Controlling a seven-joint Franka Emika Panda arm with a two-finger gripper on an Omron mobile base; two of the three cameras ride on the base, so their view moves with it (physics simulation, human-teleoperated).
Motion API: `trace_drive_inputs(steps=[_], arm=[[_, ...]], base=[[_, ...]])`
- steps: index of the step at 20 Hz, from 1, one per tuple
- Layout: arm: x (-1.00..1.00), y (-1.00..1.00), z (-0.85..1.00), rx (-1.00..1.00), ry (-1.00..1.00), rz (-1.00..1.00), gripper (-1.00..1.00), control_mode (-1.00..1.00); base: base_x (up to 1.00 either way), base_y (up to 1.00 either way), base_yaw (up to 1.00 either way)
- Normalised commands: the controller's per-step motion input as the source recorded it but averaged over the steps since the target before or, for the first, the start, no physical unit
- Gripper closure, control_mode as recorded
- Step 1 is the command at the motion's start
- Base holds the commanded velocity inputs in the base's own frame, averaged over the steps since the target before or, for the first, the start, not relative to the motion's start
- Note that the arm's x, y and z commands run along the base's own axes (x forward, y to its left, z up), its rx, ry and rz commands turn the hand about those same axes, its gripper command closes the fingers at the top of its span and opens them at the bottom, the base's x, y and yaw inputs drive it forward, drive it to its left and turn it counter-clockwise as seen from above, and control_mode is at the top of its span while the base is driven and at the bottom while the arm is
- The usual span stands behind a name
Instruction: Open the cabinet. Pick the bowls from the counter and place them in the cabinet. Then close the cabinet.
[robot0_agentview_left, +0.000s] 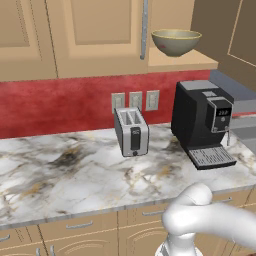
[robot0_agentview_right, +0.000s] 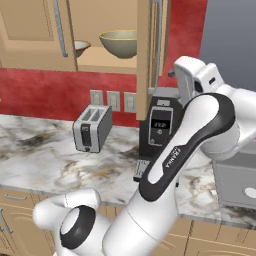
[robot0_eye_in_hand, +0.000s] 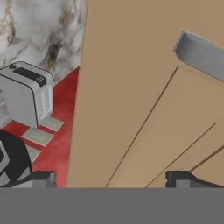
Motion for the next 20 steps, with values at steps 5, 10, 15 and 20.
trace_drive_inputs(steps=[5,10,15,20], arm=[[-0.1,0.44,0.0,-0.05,0.0,0.04,-1.0,-1.0],[-0.38,0.49,-0.08,-0.05,0.0,0.06,-1.0,-1.0],[-0.54,0.41,-0.07,-0.02,0.0,0.07,-1.0,-1.0],[-0.38,0.42,-0.02,-0.01,0.0,0.05,-1.0,-1.0]], base=[[0.0,0.0,0.0],[0.0,0.0,0.0],[0.0,0.0,0.0],[0.0,0.0,0.0]])
